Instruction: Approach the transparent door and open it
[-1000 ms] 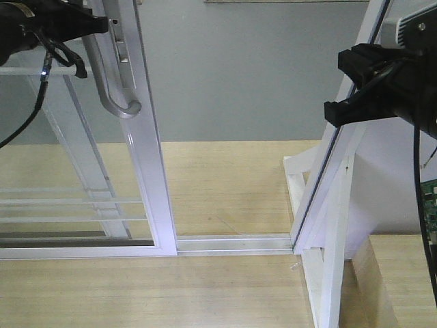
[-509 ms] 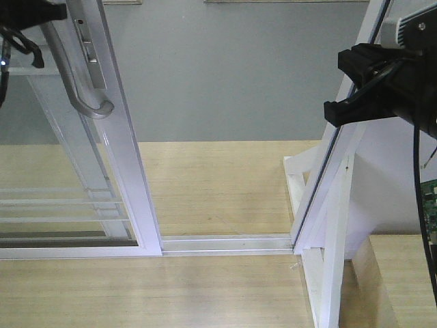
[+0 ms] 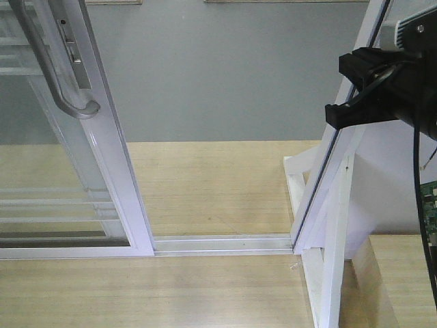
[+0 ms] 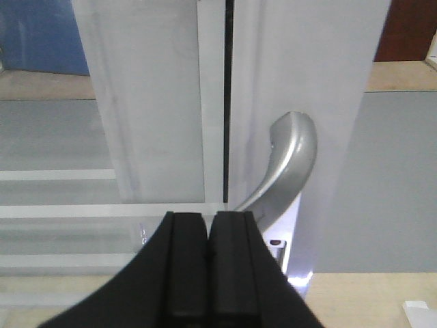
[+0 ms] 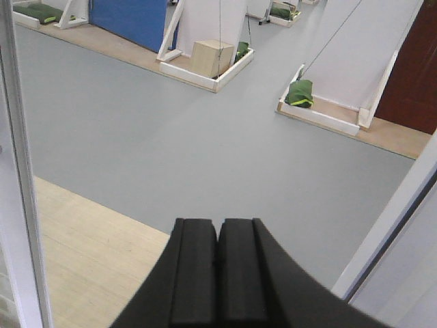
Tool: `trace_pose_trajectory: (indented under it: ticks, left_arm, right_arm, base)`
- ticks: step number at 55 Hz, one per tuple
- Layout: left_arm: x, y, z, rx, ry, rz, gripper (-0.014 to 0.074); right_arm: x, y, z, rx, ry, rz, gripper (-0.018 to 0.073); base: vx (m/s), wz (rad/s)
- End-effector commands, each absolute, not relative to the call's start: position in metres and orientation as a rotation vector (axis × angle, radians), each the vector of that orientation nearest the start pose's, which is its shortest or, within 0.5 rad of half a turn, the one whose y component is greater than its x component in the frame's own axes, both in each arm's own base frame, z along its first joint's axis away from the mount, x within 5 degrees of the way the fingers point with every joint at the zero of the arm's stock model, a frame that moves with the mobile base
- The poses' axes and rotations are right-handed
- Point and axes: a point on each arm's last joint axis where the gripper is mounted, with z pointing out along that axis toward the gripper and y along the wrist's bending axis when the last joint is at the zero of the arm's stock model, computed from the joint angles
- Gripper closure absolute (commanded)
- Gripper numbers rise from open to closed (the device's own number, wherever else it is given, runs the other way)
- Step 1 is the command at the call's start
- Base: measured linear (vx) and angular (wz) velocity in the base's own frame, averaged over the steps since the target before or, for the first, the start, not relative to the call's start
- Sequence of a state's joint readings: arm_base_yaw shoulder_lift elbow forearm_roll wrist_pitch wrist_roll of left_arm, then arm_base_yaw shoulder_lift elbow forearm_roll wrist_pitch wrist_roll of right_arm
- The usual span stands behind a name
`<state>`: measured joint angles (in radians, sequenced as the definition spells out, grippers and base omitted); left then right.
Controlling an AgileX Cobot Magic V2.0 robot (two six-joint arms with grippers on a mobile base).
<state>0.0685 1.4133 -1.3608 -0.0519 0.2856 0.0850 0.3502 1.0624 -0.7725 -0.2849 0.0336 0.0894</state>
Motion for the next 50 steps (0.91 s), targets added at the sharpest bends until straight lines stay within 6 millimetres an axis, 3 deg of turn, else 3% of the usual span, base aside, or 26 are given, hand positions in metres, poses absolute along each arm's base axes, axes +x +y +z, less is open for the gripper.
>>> trace_pose_trajectory:
  ticks: [1,8,18,28,33,46,50]
  left_arm:
    - [0.301,0.013,0.455,0.008,1.683,0.056,0.0596]
    - [0.262,-0.008,0.45,0.126,1.664,0.052,0.0596]
    - [0.207,-0.026,0.412,0.187,1.697,-0.045,0.0596]
    - [0.151,-0.031,0.37,0.152,1.7,-0.195,0.0596]
    - [0.122,-0.029,0.349,0.143,1.695,-0.246,0.0596]
    - [0.068,-0.024,0.308,0.147,1.714,-0.334,0.0596]
    - [0.058,-0.023,0.299,0.157,1.708,-0.339,0.0596]
  right_arm:
    - [0.214,0.077,0.362,-0.452,1.632,0.117,0.0565]
    - [0.196,0.07,0.375,-0.434,1.599,0.109,0.0565]
    - [0.165,0.056,0.39,-0.377,1.599,0.119,0.0565]
    - [0.121,0.038,0.401,-0.326,1.579,0.129,0.0565]
    - [0.101,0.031,0.394,-0.316,1.539,0.135,0.0565]
    - [0.067,0.019,0.334,-0.302,1.56,0.161,0.0565]
    - [0.06,0.016,0.323,-0.304,1.541,0.154,0.0565]
  base:
    - [0.0,0.0]
    - [0.0,0.0]
    - [0.0,0.0]
    - [0.0,0.0]
    - [0.0,0.0]
    - [0.0,0.0]
    - [0.0,0.0]
